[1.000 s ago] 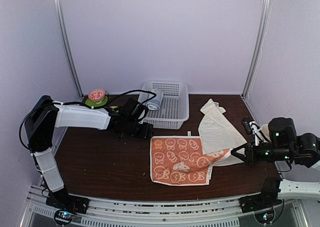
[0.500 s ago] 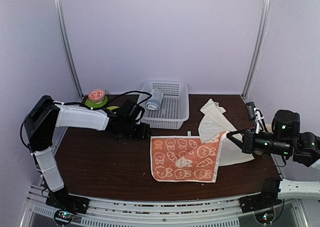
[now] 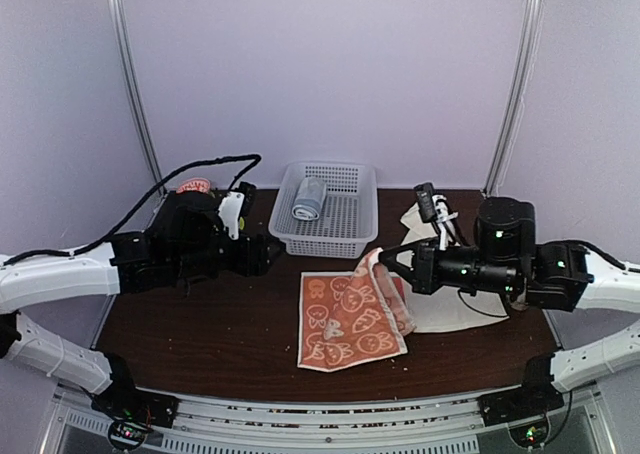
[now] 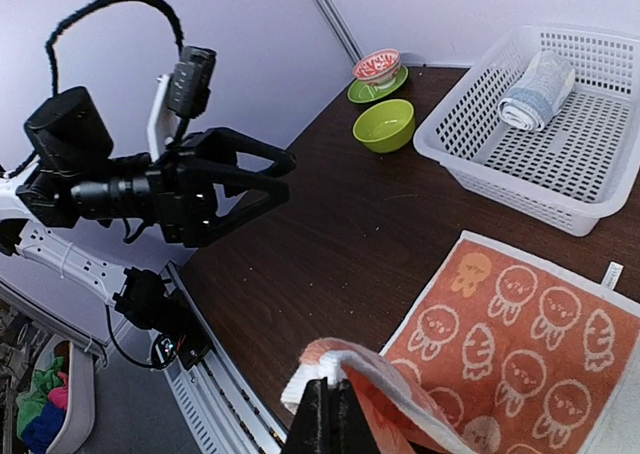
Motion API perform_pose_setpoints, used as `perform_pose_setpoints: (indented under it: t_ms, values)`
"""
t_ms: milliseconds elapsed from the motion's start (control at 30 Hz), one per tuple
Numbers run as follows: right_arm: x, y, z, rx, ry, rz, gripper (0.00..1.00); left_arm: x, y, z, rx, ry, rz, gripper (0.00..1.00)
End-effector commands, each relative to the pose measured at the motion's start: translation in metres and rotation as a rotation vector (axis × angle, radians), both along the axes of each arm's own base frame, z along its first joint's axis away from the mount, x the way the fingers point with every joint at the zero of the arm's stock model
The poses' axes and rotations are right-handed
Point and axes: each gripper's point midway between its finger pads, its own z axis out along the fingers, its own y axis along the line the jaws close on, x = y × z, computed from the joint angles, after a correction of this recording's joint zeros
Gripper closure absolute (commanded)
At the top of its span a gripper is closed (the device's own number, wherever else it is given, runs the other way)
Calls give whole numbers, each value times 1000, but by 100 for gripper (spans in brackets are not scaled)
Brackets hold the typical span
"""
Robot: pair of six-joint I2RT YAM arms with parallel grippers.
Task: Roll the towels
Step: Place the towel at the center of the board, then pick up the towel from the center of the board.
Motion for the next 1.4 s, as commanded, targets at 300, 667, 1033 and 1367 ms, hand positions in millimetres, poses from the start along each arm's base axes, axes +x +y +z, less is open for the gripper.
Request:
perform_pose_setpoints:
  t_ms: [300, 667, 1033, 1367]
  values:
    - [-23, 210, -48, -83, 194, 366, 99, -36, 132, 23, -4, -91, 318, 30]
    - [-9, 149, -30, -130, 118, 268, 30, -47, 140, -1, 33, -25, 315, 28]
    - [40, 13, -104, -272, 152, -93, 37, -72, 134, -127, 12, 533, 538, 37]
    - [40, 1, -106, -258, 148, -103, 37, -75, 101, -179, 70, 715, 499, 43]
